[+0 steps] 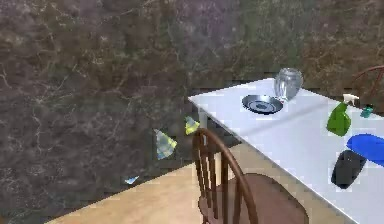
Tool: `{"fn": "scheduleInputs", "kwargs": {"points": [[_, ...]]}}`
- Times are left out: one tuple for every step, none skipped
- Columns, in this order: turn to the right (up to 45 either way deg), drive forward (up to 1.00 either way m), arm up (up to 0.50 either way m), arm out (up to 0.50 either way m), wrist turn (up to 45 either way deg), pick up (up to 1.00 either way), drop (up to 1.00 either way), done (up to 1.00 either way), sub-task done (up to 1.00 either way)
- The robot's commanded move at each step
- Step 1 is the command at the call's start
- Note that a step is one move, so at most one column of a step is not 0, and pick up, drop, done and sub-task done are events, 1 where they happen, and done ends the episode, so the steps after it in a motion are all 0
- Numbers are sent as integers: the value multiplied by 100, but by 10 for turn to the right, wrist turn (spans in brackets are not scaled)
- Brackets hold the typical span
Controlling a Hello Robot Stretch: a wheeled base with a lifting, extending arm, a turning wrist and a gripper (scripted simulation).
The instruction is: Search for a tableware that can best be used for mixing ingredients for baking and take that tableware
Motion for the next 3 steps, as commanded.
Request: {"fn": "scheduleInputs", "kwargs": {"points": [[450,0,0,0,0,0,0,0,0],[450,0,0,0,0,0,0,0,0],[450,0,0,0,0,0,0,0,0]]}}
